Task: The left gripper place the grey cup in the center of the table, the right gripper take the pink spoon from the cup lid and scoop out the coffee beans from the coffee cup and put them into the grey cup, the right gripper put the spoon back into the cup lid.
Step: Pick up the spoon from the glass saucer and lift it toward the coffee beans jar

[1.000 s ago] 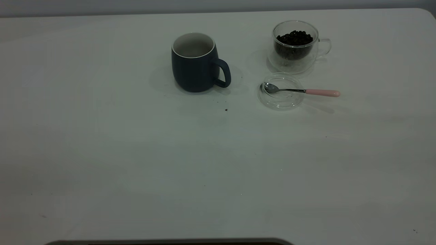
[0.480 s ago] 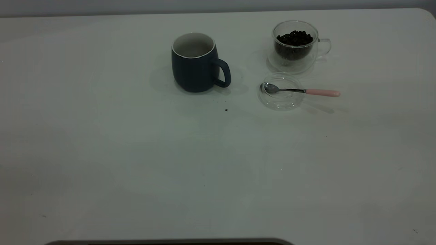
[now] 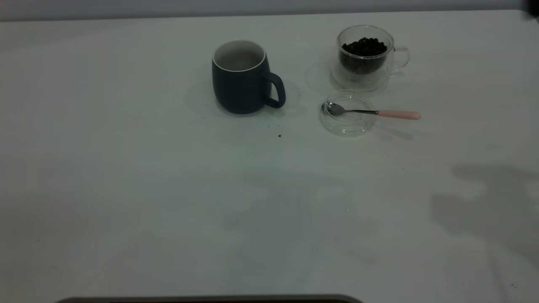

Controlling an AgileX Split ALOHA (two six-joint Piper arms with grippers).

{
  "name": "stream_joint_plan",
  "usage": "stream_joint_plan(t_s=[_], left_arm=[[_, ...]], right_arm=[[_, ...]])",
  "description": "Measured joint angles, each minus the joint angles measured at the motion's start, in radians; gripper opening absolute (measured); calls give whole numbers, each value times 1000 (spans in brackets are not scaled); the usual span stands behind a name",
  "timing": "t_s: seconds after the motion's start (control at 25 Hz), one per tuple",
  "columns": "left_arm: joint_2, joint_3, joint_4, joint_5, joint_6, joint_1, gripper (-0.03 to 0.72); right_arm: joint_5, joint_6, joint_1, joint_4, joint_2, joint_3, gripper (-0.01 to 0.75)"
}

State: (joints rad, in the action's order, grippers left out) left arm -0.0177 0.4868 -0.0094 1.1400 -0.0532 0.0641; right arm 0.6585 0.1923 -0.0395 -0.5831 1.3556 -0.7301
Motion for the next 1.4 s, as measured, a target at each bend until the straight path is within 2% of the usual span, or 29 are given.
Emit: stream_joint_plan(t_s=[0.12, 0.28, 0.44, 0.72, 1.0, 1.4], left_arm=[[0, 0, 0, 0, 0, 0, 567], [0, 0, 0, 0, 0, 0, 567], [0, 0, 0, 0, 1, 0, 567], [0, 0, 0, 0, 2, 0, 567], [0, 0, 0, 0, 2, 0, 567], [0, 0, 0, 0, 1, 0, 567]], right_arm=[[-55, 153, 18, -173, 156, -2, 660], [-75, 435, 89, -447, 334, -6, 660], [-72, 747, 148, -731, 474, -10, 660], [-13, 1146, 169, -1149, 707, -12, 660], [76, 1245, 224, -1211, 890, -93, 660], [209, 1255, 226, -1216, 1094, -242, 654]])
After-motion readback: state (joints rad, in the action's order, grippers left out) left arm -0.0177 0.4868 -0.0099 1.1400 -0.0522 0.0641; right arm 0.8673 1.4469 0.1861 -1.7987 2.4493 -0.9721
